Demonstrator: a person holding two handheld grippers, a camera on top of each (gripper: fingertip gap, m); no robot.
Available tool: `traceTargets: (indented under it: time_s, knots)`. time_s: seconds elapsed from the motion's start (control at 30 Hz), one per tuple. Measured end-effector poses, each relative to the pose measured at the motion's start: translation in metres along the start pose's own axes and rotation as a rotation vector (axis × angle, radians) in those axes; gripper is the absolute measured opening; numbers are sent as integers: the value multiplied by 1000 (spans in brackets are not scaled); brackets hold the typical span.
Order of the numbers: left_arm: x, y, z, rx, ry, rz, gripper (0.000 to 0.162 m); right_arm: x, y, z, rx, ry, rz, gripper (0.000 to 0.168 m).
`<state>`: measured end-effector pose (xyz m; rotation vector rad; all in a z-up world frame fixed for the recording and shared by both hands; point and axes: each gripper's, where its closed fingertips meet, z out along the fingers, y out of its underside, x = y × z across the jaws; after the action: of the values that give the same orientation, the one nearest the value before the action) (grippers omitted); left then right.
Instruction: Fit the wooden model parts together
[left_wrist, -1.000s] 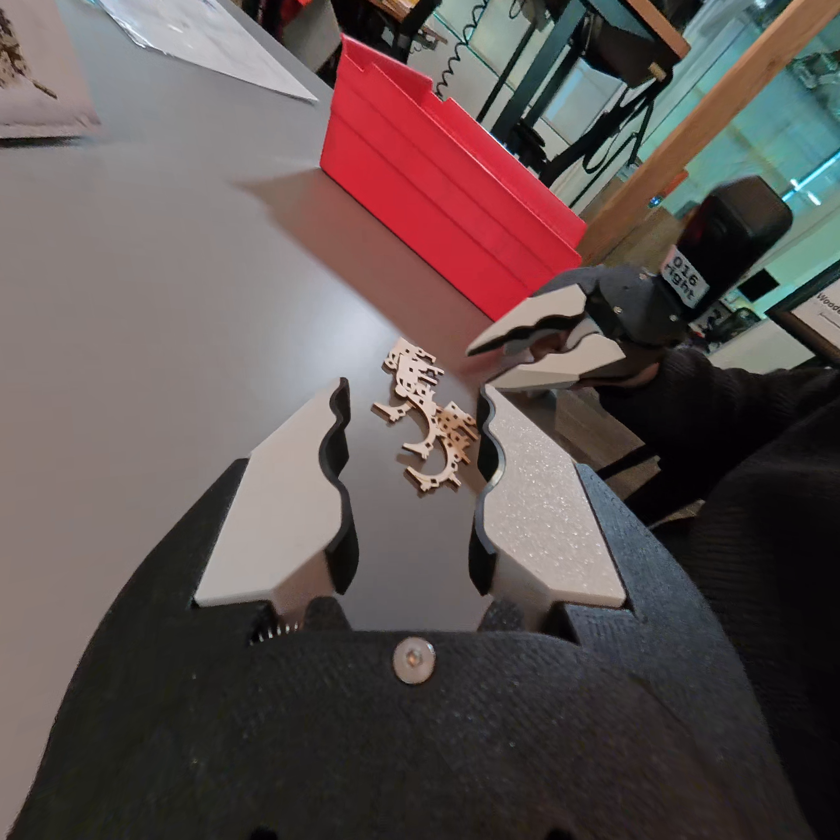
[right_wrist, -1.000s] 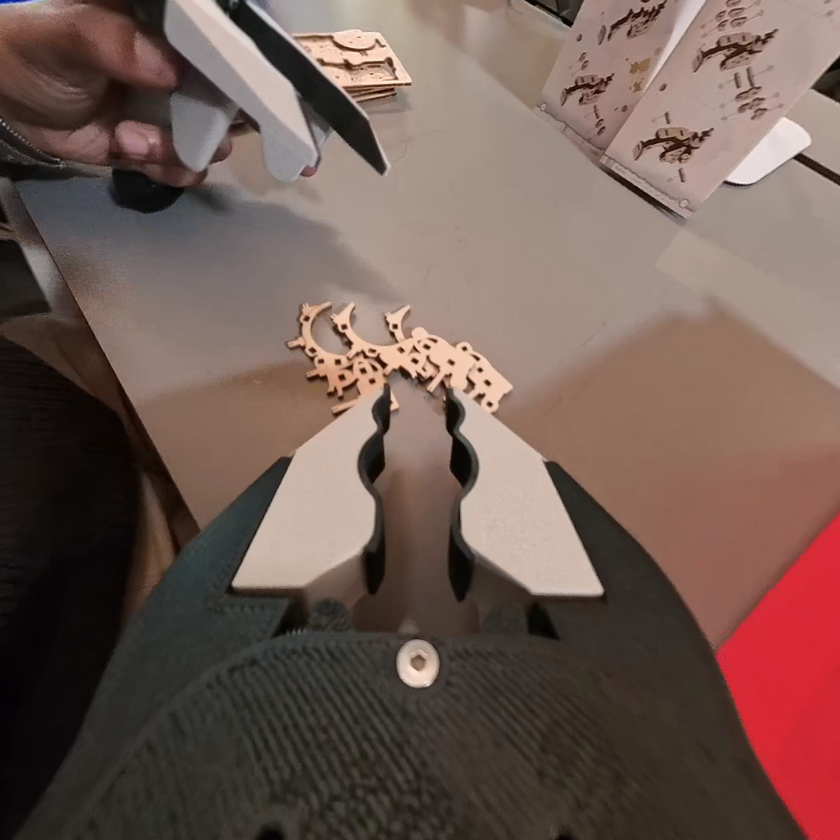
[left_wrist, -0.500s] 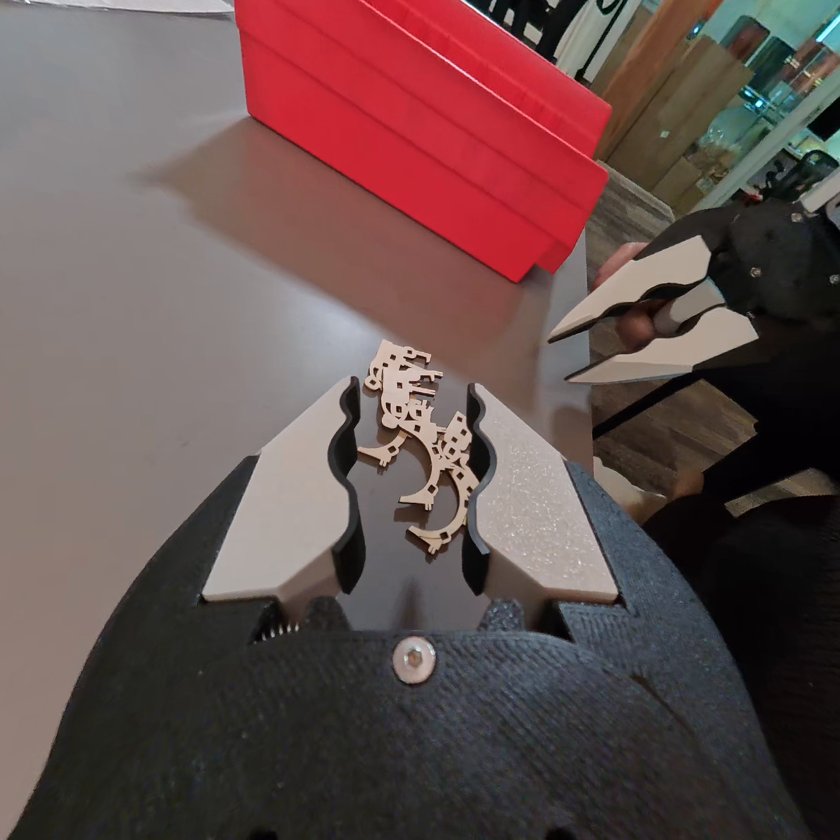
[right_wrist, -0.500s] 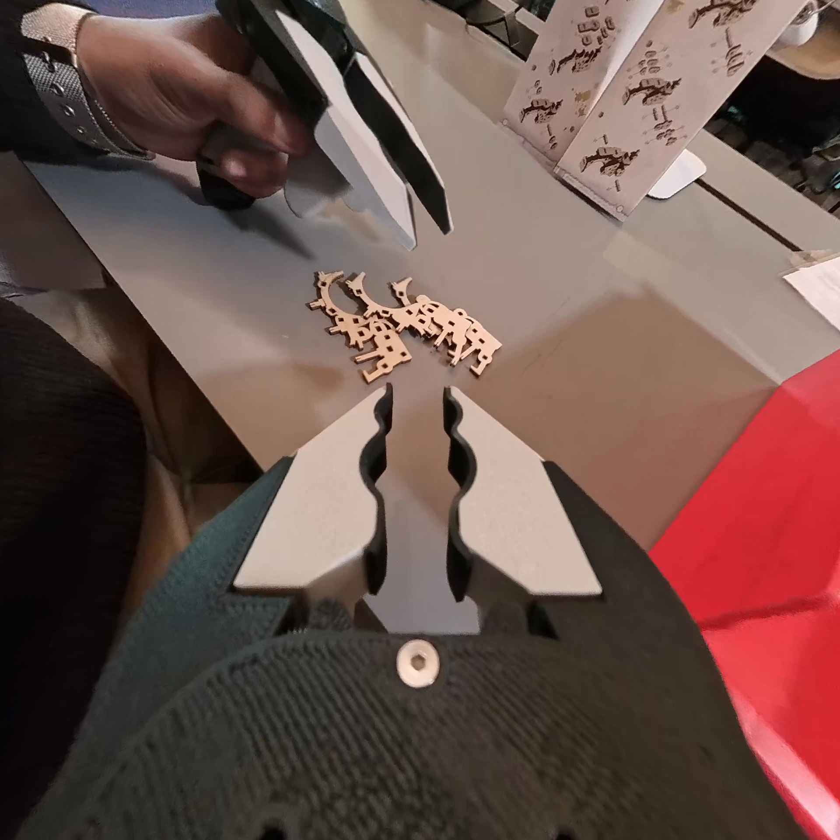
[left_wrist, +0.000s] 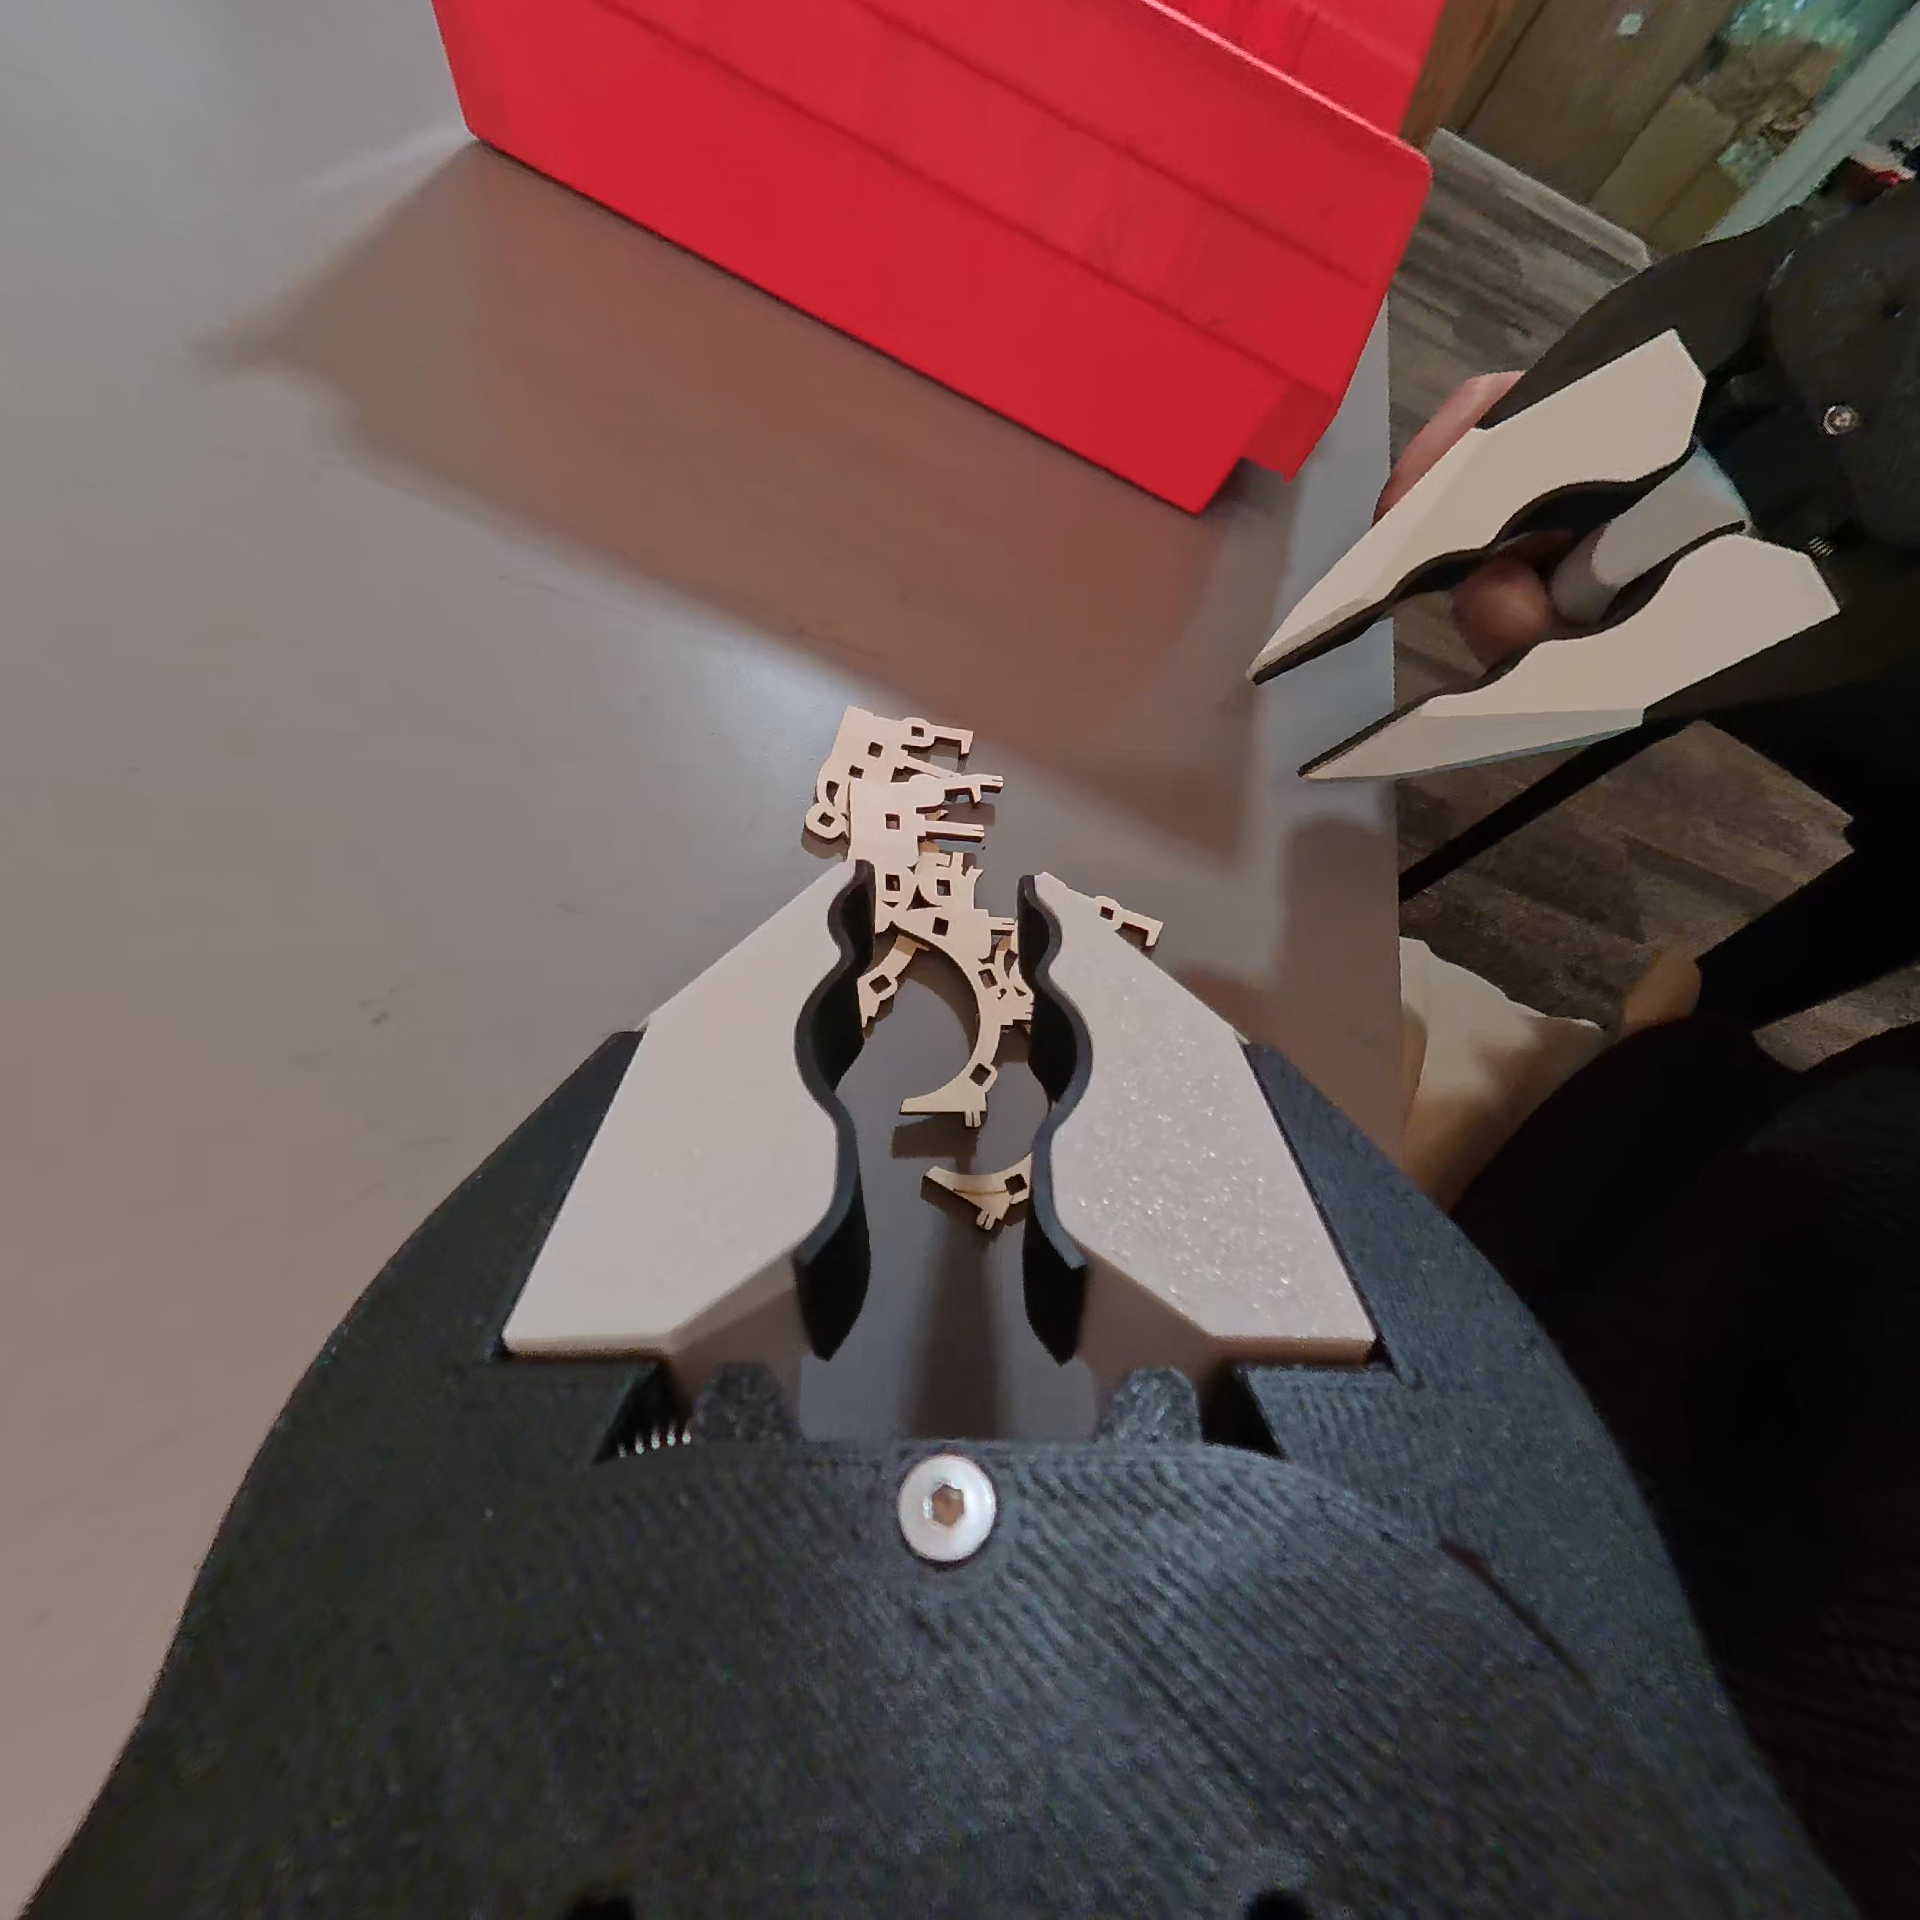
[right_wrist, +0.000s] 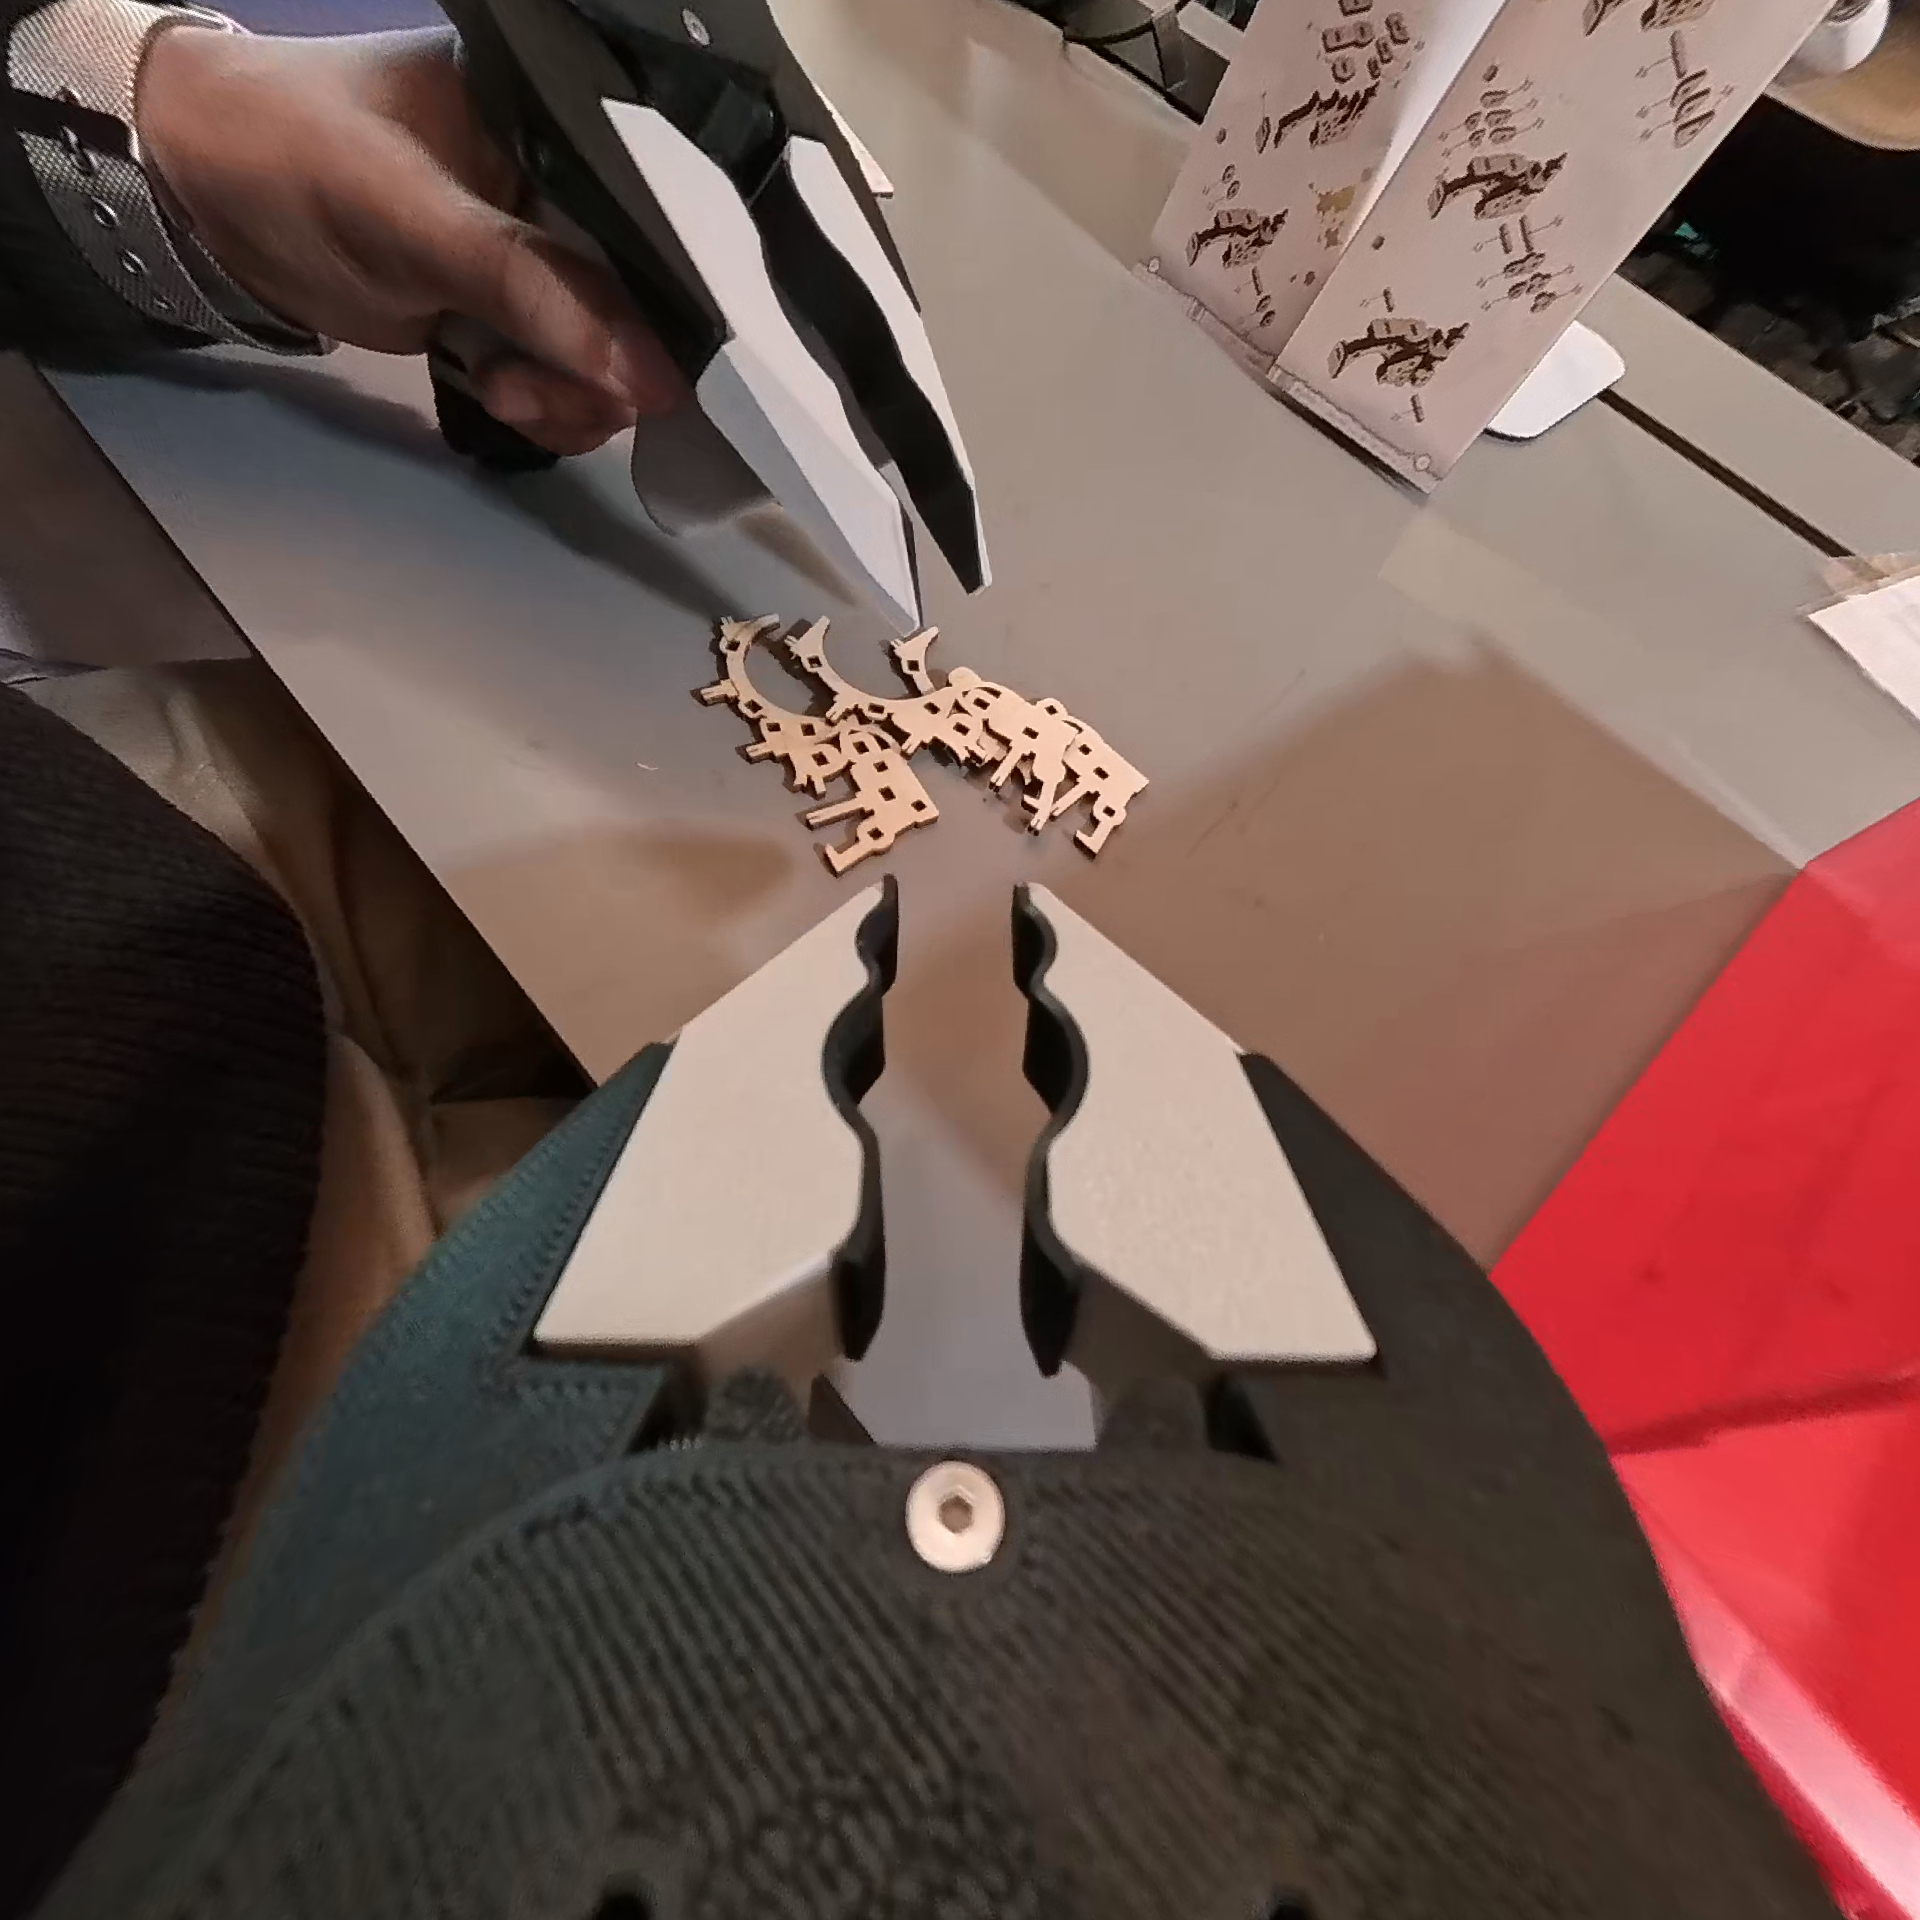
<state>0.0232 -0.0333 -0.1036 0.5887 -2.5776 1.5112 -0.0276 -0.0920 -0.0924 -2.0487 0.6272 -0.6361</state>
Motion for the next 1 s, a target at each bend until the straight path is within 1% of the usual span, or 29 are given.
traceTargets:
  time_s: [0.4,1.0]
  knots:
    - [-4,-2,-2,23,16,-52,27,-1,5,3,-19,-16,-1,21]
    - [-4,-5,-4,45,32,-67,27,-2,9,8,-35,-43,19,21]
